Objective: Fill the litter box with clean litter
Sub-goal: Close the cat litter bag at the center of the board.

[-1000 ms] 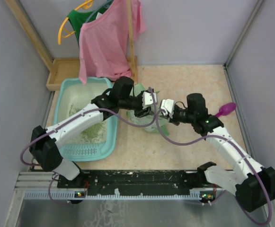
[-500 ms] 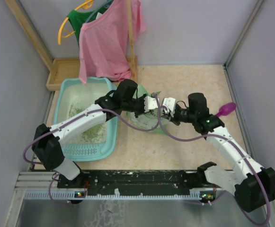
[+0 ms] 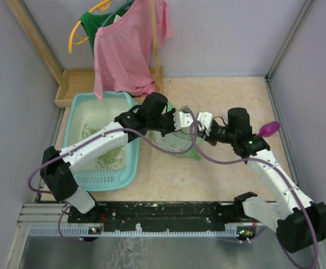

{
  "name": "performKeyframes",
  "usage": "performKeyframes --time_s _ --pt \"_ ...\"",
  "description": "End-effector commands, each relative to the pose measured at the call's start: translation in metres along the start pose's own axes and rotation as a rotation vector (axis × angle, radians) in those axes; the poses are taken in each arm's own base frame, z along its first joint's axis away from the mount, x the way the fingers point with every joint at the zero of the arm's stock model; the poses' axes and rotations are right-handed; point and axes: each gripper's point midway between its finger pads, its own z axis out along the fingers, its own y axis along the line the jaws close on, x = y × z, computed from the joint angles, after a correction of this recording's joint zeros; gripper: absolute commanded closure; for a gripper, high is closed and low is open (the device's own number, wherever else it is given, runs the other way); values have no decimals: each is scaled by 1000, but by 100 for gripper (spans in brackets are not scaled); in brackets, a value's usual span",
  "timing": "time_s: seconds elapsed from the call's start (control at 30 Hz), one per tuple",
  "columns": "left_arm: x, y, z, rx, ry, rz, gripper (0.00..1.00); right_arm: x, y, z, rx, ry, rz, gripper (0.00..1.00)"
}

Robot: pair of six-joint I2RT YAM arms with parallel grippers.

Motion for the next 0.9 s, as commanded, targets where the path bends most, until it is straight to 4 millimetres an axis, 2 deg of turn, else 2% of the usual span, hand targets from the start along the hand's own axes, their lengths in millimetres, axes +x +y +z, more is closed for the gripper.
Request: performKeyframes --time_s 0.0,0.13,0.3,0.47,0.57,0.67,0.73,0.87 --pt "27 37 -17 -140 160 -30 100 1 6 -18 -9 37 -28 100" --pt "24 43 -21 -155 169 -22 100 13 12 -24 1 66 -8 100" --pt "18 52 -26 -189 175 -17 100 25 6 -31 42 109 53 100" --pt "12 58 -23 -193 167 -18 100 25 5 -33 52 110 56 100" --pt "11 59 -23 -195 167 -22 100 21 -6 -37 111 96 69 100" --pt "11 58 -22 -192 167 -27 100 18 -25 -47 219 94 90 99" --pt "11 58 -21 -190 168 -29 100 18 -41 -58 309 110 97 84" --pt "11 58 -20 -185 166 -37 100 28 -82 -88 552 179 190 65"
